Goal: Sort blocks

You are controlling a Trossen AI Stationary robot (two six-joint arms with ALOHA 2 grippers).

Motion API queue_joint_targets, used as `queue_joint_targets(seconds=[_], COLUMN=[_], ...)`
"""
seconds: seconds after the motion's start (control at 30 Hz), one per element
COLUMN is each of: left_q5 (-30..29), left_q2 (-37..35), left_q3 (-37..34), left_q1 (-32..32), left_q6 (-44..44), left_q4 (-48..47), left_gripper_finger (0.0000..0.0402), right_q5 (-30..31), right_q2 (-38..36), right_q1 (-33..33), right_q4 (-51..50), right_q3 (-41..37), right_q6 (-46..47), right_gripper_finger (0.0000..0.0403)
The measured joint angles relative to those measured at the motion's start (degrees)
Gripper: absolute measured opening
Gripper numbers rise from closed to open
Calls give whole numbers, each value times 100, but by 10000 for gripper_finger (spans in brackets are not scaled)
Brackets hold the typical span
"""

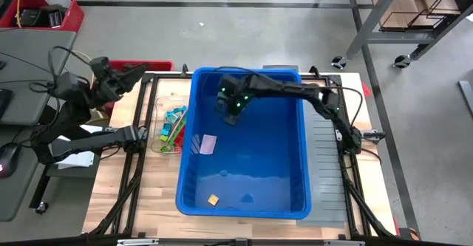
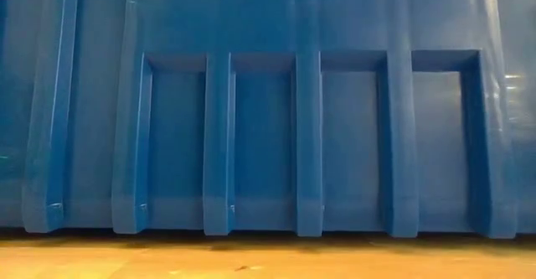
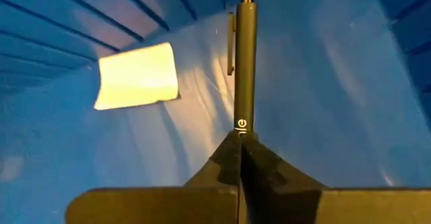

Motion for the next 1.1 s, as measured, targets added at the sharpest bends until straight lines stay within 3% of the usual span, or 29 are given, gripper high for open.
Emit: queue_joint_targets(seconds=[0.27, 0.37, 0.53, 0.9, 1.0, 1.1], left_q5=[-278, -281, -201, 1730, 1638, 1179], left_q2=[33, 123, 518, 2707, 3393, 4058], left_q3=[-2, -2, 0, 79, 354, 725], left_q1=[0, 0, 0, -96, -320, -531], left_q6=[-1, 4, 9, 1178, 2268, 3371], left_q4=[0, -12, -441, -1598, -2453, -3016], left_gripper_finger=[202, 202, 202, 202, 202, 202], right_q5=[99, 125, 93, -11, 260, 639], right_q2=[-1273, -1549, -1731, -2393, -2776, -3154], right_q1=[-164, -164, -149, -188, -195, -204], right_q4=[568, 957, 714, 166, 81, 15], right_q3=[13, 13, 15, 7, 8, 16], right_q6=[459, 716, 675, 343, 356, 359], right_gripper_finger=[2, 1, 1, 0, 0, 0])
